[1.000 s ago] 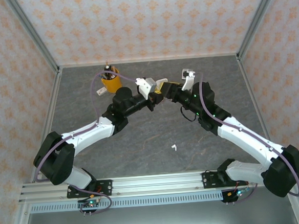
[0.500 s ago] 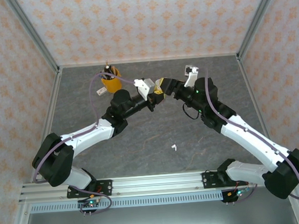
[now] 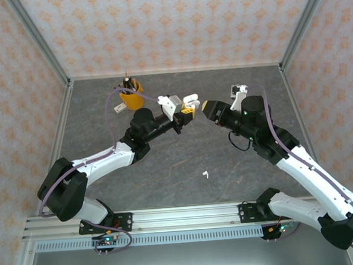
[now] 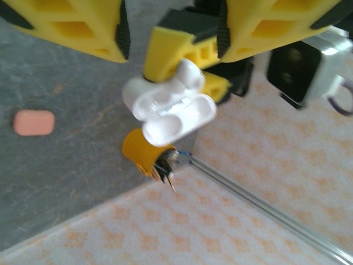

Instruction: Insert the wireless bluetooth earbuds into the charging case

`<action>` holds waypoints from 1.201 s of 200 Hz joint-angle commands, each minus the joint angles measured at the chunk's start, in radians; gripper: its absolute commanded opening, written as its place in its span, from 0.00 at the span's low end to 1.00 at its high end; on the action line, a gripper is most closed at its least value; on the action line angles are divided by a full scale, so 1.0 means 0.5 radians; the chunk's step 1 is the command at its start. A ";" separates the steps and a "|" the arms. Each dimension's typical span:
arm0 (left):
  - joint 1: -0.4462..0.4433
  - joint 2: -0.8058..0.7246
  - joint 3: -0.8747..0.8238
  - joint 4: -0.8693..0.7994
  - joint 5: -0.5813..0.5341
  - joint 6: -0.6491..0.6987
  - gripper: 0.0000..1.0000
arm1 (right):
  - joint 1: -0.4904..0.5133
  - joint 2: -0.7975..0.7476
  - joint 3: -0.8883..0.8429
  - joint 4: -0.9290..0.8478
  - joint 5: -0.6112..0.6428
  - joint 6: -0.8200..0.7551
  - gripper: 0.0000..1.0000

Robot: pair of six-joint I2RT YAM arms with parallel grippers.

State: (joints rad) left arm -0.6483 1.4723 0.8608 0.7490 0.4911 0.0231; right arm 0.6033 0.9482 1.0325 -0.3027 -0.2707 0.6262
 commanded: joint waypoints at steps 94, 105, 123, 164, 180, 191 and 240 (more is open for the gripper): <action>-0.020 -0.058 -0.003 0.094 0.030 -0.018 0.00 | -0.001 0.233 0.206 -0.175 -0.228 0.061 0.03; -0.020 -0.055 -0.001 0.090 0.030 -0.017 0.00 | 0.001 0.252 0.225 -0.168 -0.238 0.055 0.03; -0.020 -0.052 -0.002 0.091 0.032 -0.020 0.00 | 0.001 0.292 0.255 -0.165 -0.249 0.047 0.03; -0.020 -0.045 -0.002 0.100 0.041 -0.026 0.00 | 0.002 0.376 0.308 -0.140 -0.281 0.034 0.03; -0.020 -0.039 0.000 0.103 0.042 -0.031 0.00 | 0.002 0.397 0.339 -0.140 -0.280 0.021 0.03; -0.021 -0.035 0.001 0.106 0.045 -0.035 0.00 | 0.002 0.407 0.360 -0.143 -0.278 0.012 0.03; -0.020 -0.021 0.000 0.116 0.064 -0.045 0.00 | 0.002 0.447 0.415 -0.158 -0.274 -0.008 0.03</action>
State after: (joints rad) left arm -0.6453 1.4723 0.8608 0.7563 0.4808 0.0059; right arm 0.6033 1.1584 1.1881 -0.4164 -0.3935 0.6460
